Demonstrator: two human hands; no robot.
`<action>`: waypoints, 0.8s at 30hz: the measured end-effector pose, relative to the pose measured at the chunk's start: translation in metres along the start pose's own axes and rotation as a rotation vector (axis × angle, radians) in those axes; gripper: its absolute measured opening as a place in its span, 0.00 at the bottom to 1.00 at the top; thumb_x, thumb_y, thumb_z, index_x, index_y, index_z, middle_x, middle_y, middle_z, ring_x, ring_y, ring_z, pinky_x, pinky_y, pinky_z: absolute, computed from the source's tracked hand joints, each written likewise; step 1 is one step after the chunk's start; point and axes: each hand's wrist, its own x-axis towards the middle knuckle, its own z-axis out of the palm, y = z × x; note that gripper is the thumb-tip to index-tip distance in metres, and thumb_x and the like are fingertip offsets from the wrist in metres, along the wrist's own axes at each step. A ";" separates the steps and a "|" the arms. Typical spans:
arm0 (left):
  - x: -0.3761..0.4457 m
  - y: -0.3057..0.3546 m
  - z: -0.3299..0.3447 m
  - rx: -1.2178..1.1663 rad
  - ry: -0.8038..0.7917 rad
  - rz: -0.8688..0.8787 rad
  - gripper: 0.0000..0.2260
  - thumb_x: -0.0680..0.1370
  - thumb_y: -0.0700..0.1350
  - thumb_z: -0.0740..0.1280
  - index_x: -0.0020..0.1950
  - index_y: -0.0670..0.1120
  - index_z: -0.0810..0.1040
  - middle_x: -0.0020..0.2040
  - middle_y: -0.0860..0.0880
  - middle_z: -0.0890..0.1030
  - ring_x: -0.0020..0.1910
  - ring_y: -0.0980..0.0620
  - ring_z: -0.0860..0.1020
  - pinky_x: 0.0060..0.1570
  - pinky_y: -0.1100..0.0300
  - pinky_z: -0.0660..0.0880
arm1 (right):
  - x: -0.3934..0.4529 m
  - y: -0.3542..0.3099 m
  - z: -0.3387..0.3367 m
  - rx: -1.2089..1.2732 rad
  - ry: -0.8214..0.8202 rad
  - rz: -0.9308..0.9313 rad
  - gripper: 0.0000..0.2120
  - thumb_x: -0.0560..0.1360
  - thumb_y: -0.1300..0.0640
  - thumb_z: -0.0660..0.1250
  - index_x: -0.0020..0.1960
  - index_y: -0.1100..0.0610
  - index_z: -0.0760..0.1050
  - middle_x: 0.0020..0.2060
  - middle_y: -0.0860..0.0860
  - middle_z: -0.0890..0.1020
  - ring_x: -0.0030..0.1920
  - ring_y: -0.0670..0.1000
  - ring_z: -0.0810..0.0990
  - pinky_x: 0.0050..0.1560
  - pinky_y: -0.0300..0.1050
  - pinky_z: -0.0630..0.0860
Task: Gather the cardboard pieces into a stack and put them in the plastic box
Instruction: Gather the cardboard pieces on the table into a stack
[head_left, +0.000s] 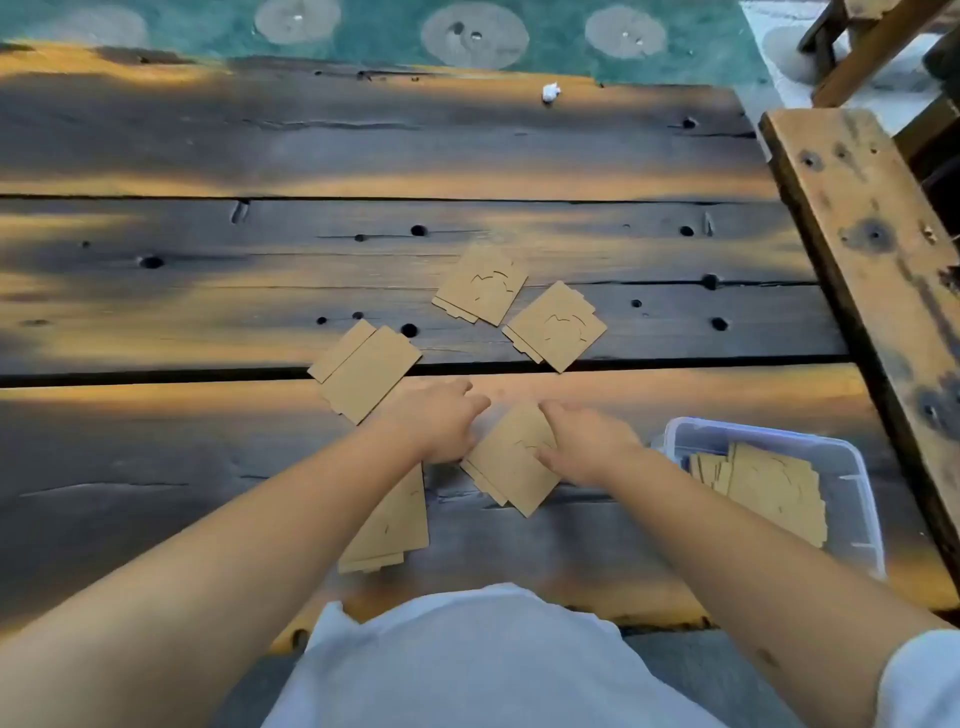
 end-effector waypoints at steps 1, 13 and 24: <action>0.001 0.004 0.004 0.006 -0.040 -0.012 0.22 0.77 0.51 0.60 0.72 0.50 0.64 0.71 0.43 0.65 0.66 0.41 0.69 0.57 0.48 0.72 | -0.003 -0.001 0.003 0.003 -0.030 0.026 0.26 0.75 0.43 0.62 0.69 0.53 0.62 0.63 0.52 0.74 0.60 0.58 0.74 0.47 0.53 0.73; 0.010 0.031 0.075 0.128 -0.198 0.001 0.28 0.77 0.51 0.60 0.76 0.54 0.55 0.79 0.44 0.46 0.73 0.39 0.56 0.62 0.43 0.68 | -0.014 -0.003 0.083 0.195 -0.167 0.234 0.32 0.74 0.45 0.64 0.72 0.56 0.55 0.65 0.58 0.65 0.61 0.60 0.72 0.56 0.56 0.74; -0.019 0.040 0.092 0.158 -0.190 -0.002 0.26 0.76 0.50 0.60 0.73 0.50 0.59 0.62 0.40 0.67 0.58 0.39 0.69 0.50 0.47 0.69 | 0.016 -0.005 0.068 0.095 -0.099 0.058 0.30 0.73 0.44 0.64 0.71 0.51 0.60 0.62 0.55 0.67 0.62 0.60 0.67 0.59 0.56 0.72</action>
